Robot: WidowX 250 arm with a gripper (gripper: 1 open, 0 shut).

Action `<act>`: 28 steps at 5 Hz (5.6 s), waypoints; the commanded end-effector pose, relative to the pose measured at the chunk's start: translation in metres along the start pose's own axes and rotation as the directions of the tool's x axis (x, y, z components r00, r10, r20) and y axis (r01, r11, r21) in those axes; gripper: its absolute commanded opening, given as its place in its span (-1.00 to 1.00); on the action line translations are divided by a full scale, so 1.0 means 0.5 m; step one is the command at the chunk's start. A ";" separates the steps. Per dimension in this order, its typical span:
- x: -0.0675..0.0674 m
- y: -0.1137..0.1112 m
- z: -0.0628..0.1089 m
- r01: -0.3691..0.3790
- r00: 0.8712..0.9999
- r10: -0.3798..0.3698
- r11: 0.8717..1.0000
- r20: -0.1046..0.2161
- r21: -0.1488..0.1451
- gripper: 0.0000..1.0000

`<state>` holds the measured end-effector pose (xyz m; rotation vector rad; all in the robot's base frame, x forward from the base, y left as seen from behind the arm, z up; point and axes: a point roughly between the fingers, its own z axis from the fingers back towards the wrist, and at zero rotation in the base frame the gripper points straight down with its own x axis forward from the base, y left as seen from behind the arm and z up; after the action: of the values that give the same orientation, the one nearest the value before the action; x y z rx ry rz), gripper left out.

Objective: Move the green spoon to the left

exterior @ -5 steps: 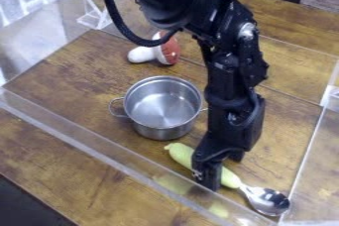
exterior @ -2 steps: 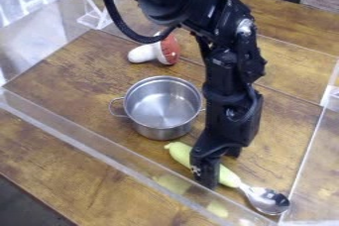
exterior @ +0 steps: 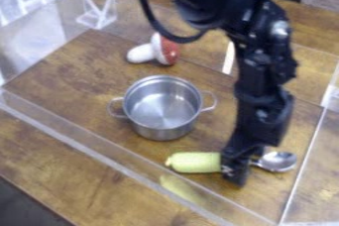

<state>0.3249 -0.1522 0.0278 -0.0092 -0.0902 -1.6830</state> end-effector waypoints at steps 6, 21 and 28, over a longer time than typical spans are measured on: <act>0.032 -0.030 0.055 -0.159 0.987 0.158 0.986 0.026 0.045 1.00; -0.048 0.018 0.021 -0.338 0.938 0.339 0.941 0.077 -0.026 1.00; -0.071 0.001 0.016 -0.118 0.988 0.124 0.990 0.090 -0.071 -1.00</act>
<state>0.3257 -0.1332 0.0275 -0.1664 -0.0926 -1.5739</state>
